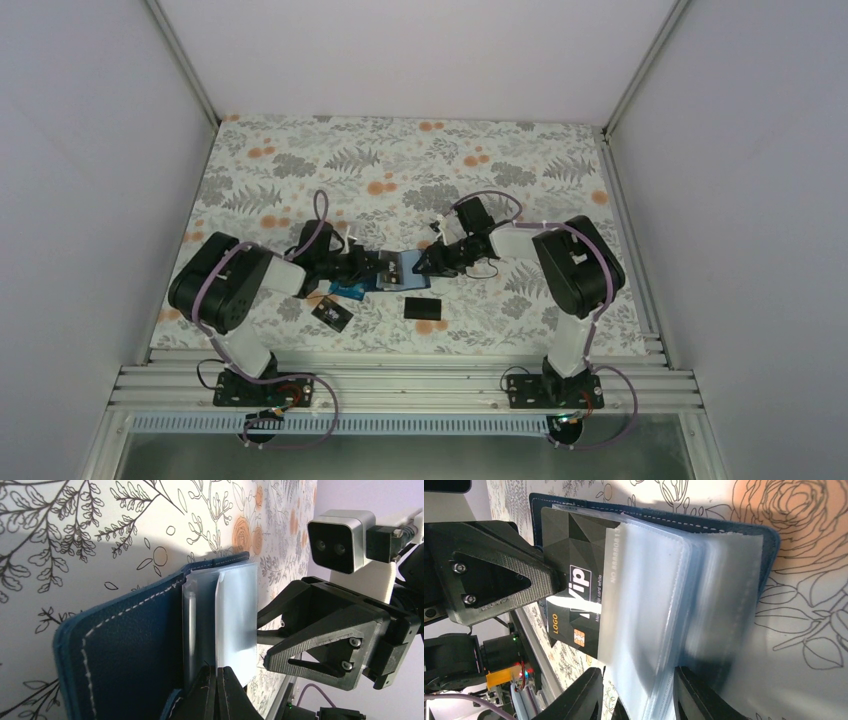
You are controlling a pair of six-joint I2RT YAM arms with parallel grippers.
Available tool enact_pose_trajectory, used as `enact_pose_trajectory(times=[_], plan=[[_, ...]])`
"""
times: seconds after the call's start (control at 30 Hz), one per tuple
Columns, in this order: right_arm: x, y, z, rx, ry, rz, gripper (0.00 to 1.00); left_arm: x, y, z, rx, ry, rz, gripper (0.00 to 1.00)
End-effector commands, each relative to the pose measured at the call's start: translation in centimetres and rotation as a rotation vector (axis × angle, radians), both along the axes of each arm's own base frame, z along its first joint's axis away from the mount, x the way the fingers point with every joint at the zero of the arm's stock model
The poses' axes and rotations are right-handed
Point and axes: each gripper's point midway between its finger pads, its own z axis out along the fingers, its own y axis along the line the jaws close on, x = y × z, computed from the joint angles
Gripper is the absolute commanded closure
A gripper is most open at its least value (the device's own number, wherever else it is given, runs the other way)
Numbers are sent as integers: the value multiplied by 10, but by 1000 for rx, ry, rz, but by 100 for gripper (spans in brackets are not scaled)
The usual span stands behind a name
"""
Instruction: Put the credit cards into the card holder
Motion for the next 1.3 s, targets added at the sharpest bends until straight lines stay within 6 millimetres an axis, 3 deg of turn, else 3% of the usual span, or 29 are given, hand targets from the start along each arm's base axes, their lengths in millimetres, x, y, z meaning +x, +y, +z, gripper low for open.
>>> enact_pose_trajectory(times=[0.0, 0.27, 0.63, 0.8, 0.93, 1.27], plan=[[-7, -21, -27, -157, 25, -32, 61, 3, -3, -3, -1, -2, -27, 98], [-1, -30, -18, -213, -24, -60, 55, 3, -6, -10, 12, 9, -44, 98], [5, -44, -3, -286, -105, -88, 66, 4, -11, -22, 82, 10, -74, 98], [10, -44, -13, -303, -107, -93, 84, 3, -14, -24, 92, 14, -84, 98], [1, -36, -23, -252, -61, -68, 92, 3, -15, -26, 98, 21, -91, 98], [-14, -34, -32, -215, -13, -52, 95, 3, -22, -28, 95, 30, -105, 98]])
